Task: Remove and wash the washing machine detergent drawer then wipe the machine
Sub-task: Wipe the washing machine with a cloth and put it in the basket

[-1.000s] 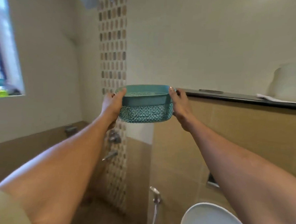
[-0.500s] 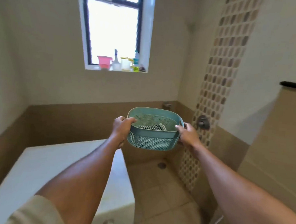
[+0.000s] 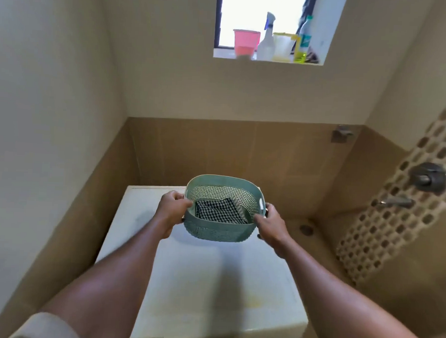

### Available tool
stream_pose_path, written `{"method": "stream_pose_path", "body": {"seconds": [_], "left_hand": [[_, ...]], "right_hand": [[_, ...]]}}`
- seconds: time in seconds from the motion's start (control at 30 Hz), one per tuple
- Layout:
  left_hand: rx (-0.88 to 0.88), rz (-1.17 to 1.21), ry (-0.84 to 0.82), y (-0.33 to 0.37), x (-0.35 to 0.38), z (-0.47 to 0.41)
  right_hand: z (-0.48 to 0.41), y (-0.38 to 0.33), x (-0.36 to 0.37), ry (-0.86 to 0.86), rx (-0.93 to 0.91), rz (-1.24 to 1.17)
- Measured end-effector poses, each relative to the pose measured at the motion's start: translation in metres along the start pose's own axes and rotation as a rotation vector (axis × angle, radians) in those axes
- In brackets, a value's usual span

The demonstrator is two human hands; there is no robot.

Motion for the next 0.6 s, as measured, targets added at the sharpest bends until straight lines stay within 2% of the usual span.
{"method": "stream_pose_path", "body": {"seconds": [0.27, 0.47, 0.6], "left_hand": [[-0.09, -0.173, -0.021, -0.059, 0.002, -0.063], [-0.085, -0.319, 0.009, -0.066, 0.005, -0.083], [-0.083, -0.501, 0.016, -0.068, 0.006, -0.087]], "right_hand": [[-0.045, 0.031, 0.037, 0.018, 0.106, 0.092], [-0.07, 0.039, 0.045, 0.017, 0.135, 0.138], [-0.077, 0.042, 0.052, -0.006, 0.155, 0.154]]}}
Point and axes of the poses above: each hand's wrist, its own z-axis away from the middle knuckle, its own x-axis out of the palm, y = z × x, the point moved 9 cm from there along -z, towards the middle knuckle, and after that the axes turned 5 degrees about -y, right-handed, at the moved point
